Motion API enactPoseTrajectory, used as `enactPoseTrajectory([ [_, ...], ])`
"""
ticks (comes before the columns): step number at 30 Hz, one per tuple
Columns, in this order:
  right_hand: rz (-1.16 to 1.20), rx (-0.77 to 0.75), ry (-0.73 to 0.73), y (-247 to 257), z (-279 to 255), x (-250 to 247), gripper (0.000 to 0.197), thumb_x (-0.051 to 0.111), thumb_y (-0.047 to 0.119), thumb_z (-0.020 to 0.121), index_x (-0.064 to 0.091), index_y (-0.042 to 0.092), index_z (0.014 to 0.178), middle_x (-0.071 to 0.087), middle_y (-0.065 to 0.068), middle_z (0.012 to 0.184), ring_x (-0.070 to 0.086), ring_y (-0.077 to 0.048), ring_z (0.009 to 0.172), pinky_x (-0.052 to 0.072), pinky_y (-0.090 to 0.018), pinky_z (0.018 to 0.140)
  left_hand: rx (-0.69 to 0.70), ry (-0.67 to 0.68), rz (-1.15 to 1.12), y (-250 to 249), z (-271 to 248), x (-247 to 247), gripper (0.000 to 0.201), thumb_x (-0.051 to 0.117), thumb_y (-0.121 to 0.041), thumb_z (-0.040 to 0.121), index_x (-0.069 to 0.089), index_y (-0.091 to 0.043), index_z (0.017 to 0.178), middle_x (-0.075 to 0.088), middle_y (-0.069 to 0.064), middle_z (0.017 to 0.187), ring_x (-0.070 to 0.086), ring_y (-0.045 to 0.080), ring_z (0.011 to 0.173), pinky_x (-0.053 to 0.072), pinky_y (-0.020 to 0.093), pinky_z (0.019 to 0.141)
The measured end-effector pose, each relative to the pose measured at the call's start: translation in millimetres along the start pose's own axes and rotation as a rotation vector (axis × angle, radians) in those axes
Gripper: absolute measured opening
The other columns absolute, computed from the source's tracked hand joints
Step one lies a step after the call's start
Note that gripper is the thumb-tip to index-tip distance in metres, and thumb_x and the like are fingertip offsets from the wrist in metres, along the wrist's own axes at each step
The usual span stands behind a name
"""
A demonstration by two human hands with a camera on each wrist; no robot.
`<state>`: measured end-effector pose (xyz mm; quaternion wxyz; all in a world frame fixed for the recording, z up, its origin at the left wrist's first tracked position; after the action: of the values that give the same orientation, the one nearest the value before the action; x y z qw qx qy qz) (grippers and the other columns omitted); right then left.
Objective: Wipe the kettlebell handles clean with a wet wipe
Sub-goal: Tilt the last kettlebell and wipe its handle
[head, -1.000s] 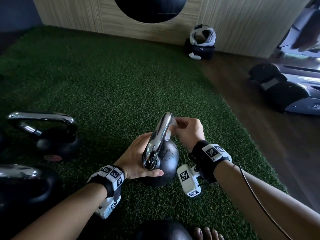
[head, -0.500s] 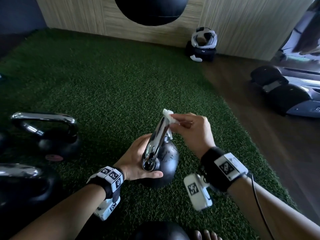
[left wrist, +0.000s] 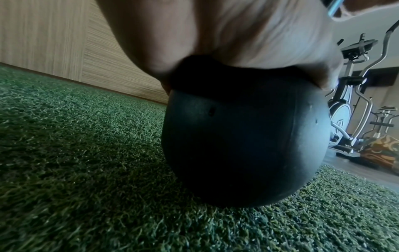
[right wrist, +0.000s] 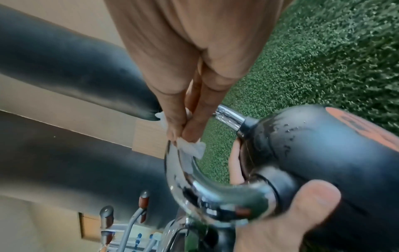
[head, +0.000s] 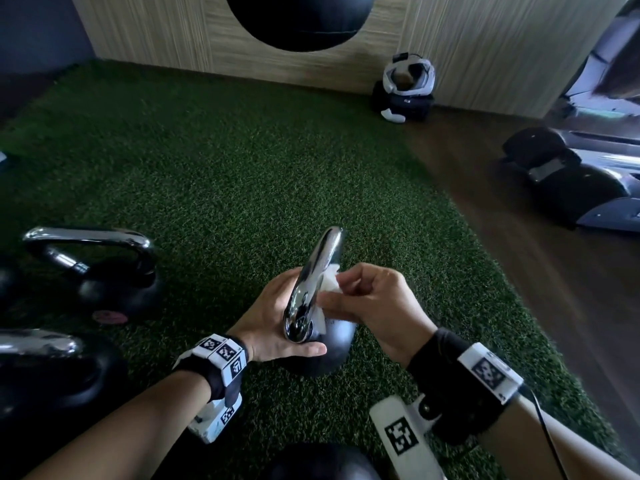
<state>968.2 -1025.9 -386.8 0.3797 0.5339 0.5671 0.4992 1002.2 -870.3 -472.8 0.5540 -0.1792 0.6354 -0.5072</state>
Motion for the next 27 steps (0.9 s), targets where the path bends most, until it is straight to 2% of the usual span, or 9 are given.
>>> enactPoseTrajectory([
  [4, -0.023, -0.008, 0.021, -4, 1, 2, 0.041, 0.088, 0.003, 0.057, 0.067, -0.002, 0.091, 0.072, -0.028, 0.091, 0.073, -0.034, 0.08, 0.065, -0.044, 0.077, 0.012, -0.023, -0.002, -4, -1, -2, 0.113, 0.099, -0.047, 0.057, 0.024, -0.072, 0.137, 0.049, -0.012, 0.149, 0.045, 0.015, 0.142, 0.038, 0.051, 0.118],
  [10, -0.15, 0.007, 0.102, -19, -6, 12, 0.039, 0.093, 0.015, 0.055, 0.068, 0.008, 0.084, 0.074, -0.022, 0.088, 0.07, -0.034, 0.078, 0.062, -0.048, 0.079, -0.052, -0.011, -0.172, -1, 0, 0, 0.106, 0.101, -0.036, 0.057, 0.036, -0.059, 0.137, 0.055, -0.006, 0.144, 0.055, 0.01, 0.133, 0.045, 0.041, 0.113],
  [12, -0.247, 0.002, 0.122, -23, -6, 14, 0.033, 0.095, 0.025, 0.05, 0.069, 0.024, 0.071, 0.073, -0.011, 0.079, 0.067, -0.027, 0.074, 0.06, -0.044, 0.077, -0.079, 0.004, -0.194, -3, 0, 1, 0.096, 0.092, -0.056, 0.052, 0.035, -0.075, 0.128, 0.049, 0.0, 0.151, 0.048, 0.022, 0.141, 0.039, 0.05, 0.118],
  [14, -0.274, -0.02, 0.119, -25, -3, 14, 0.033, 0.096, 0.028, 0.047, 0.069, 0.028, 0.065, 0.072, -0.005, 0.075, 0.066, -0.023, 0.071, 0.059, -0.043, 0.076, -0.082, 0.037, -0.128, 0, 0, 4, 0.097, 0.082, -0.057, 0.051, 0.025, -0.084, 0.124, 0.045, 0.008, 0.155, 0.043, 0.032, 0.144, 0.035, 0.056, 0.119],
  [17, -0.305, -0.028, 0.125, -27, -1, 14, 0.033, 0.097, 0.026, 0.049, 0.069, 0.026, 0.066, 0.073, -0.006, 0.076, 0.067, -0.025, 0.072, 0.058, -0.045, 0.076, -0.079, 0.019, -0.099, 4, -1, 2, 0.106, 0.093, -0.058, 0.051, 0.025, -0.077, 0.129, 0.058, 0.0, 0.134, 0.058, 0.024, 0.125, 0.046, 0.049, 0.113],
  [20, -0.478, -0.048, 0.064, -34, 2, 12, 0.032, 0.097, 0.01, 0.06, 0.067, 0.021, 0.068, 0.071, -0.001, 0.074, 0.063, -0.013, 0.066, 0.059, -0.035, 0.07, -0.071, 0.004, 0.009, -1, 1, 1, 0.114, 0.099, -0.036, 0.057, 0.022, -0.056, 0.137, 0.042, 0.007, 0.156, 0.041, 0.029, 0.145, 0.034, 0.047, 0.121],
  [22, -0.566, -0.073, 0.01, -38, 3, 10, 0.031, 0.094, 0.005, 0.066, 0.067, 0.02, 0.069, 0.069, 0.003, 0.073, 0.062, -0.009, 0.065, 0.062, -0.035, 0.071, -0.039, -0.02, 0.008, -6, 1, -1, 0.108, 0.1, -0.02, 0.06, 0.027, -0.049, 0.134, 0.042, -0.004, 0.154, 0.043, 0.016, 0.143, 0.034, 0.039, 0.121],
  [24, -0.616, -0.111, 0.011, -40, 4, 11, 0.029, 0.092, 0.004, 0.07, 0.069, 0.02, 0.071, 0.07, 0.004, 0.075, 0.065, -0.009, 0.066, 0.064, -0.04, 0.072, -0.01, -0.007, -0.029, -7, -1, -1, 0.112, 0.103, -0.036, 0.055, 0.03, -0.052, 0.138, 0.053, -0.013, 0.144, 0.052, 0.005, 0.134, 0.042, 0.037, 0.117],
  [27, -0.661, -0.201, 0.042, -27, 8, 9, 0.017, 0.087, 0.008, 0.078, 0.077, 0.011, 0.091, 0.075, 0.006, 0.083, 0.071, -0.004, 0.07, 0.063, -0.026, 0.07, -0.044, 0.017, -0.044, -1, -2, 2, 0.119, 0.1, -0.053, 0.049, 0.028, -0.056, 0.143, 0.05, -0.014, 0.147, 0.049, 0.01, 0.139, 0.042, 0.047, 0.117],
])
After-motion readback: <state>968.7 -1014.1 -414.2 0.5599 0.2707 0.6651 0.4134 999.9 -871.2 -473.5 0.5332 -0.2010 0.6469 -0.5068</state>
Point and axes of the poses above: each hand's wrist, its own z-axis towards the middle knuckle, its own x-axis out of the palm, y = z × x, the point moved 8 cm from there along z, towards the middle knuckle
